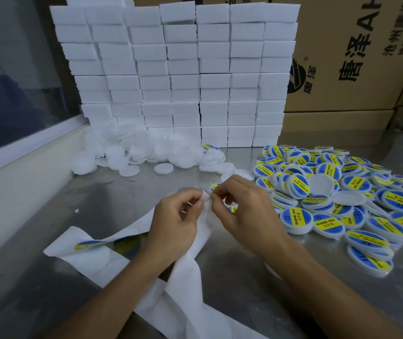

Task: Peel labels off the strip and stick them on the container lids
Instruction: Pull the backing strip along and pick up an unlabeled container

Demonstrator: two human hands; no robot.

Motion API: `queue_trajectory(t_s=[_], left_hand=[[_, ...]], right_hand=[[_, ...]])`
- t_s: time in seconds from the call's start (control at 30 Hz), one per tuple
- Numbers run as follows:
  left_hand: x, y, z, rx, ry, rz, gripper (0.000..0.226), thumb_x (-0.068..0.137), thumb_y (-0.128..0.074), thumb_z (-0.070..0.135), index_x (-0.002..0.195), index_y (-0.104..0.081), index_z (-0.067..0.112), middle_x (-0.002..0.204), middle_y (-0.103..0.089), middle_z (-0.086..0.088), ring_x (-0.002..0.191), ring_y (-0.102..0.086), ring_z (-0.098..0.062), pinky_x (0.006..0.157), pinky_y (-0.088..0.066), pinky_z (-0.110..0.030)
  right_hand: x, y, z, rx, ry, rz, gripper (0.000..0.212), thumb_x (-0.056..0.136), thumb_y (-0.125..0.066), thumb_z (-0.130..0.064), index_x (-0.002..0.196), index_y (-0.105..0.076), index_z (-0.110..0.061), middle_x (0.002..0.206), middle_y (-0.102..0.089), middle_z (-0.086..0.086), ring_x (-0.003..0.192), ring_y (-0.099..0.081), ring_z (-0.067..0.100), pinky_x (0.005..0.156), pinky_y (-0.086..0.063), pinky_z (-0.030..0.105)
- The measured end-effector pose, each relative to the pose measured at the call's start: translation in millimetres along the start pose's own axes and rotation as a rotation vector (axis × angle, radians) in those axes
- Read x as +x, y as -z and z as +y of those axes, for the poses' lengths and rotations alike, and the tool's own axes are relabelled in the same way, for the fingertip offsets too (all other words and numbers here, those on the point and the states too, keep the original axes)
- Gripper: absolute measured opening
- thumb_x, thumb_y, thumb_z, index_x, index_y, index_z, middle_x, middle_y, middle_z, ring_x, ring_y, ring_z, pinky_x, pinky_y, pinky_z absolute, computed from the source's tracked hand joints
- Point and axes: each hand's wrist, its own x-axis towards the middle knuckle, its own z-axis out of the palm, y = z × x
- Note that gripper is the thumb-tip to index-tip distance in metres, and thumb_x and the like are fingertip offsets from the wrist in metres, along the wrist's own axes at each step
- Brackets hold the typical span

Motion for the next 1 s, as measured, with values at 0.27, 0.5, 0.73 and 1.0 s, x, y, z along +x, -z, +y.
queue_trajectory(t_s=[0.27, 0.5, 0.73, 1.0], left_hand=[[0.8, 1.9, -8.2, 0.117, 0.068, 0.02, 0.018, 0.092, -0.062, 0.01, 0.105, -0.071, 0.018, 0.091, -0.07, 0.009, 0.085, -0.063, -0.009, 0.074, -0.047, -0.017], [3.3, 3.2, -19.1, 0.197, 0.057, 0.112, 0.017, 0.083, -0.074, 0.014, 0.095, -0.067, 0.025, 0.071, -0.063, 0.013, 0.068, -0.06, 0.004, 0.06, -0.042, -0.004], [40.7, 21.0, -6.8, 0.319, 0.072, 0.333, 0.025, 0.085, -0.07, 0.031, 0.064, -0.058, 0.025, 0.059, -0.059, 0.012, 0.06, -0.056, 0.006, 0.054, -0.038, -0.005], [115.4, 42.3, -48.1, 0.578, 0.356, 0.053, 0.022, 0.085, -0.065, 0.03, 0.105, -0.069, 0.022, 0.106, -0.068, -0.002, 0.105, -0.06, -0.025, 0.092, -0.049, -0.035]], right_hand=[[7.7, 8.7, 8.4, 0.382, -0.565, 0.094, 0.013, 0.083, -0.065, -0.01, 0.072, -0.069, -0.006, 0.063, -0.064, 0.009, 0.054, -0.051, 0.012, 0.056, -0.049, 0.027], [12.9, 17.4, 23.2, 0.651, -0.954, 0.192, 0.019, 0.086, -0.066, -0.015, 0.069, -0.068, -0.01, 0.053, -0.055, -0.003, 0.053, -0.049, 0.01, 0.052, -0.047, 0.024], [13.3, 21.9, 14.9, 0.737, -0.826, 0.298, 0.01, 0.088, -0.065, -0.008, 0.082, -0.072, -0.011, 0.072, -0.074, 0.002, 0.071, -0.073, 0.012, 0.062, -0.056, 0.017], [13.7, 22.7, 7.6, 0.609, -0.571, 0.286, 0.013, 0.083, -0.072, -0.003, 0.087, -0.075, -0.015, 0.075, -0.075, -0.007, 0.071, -0.071, 0.006, 0.066, -0.055, 0.015]])
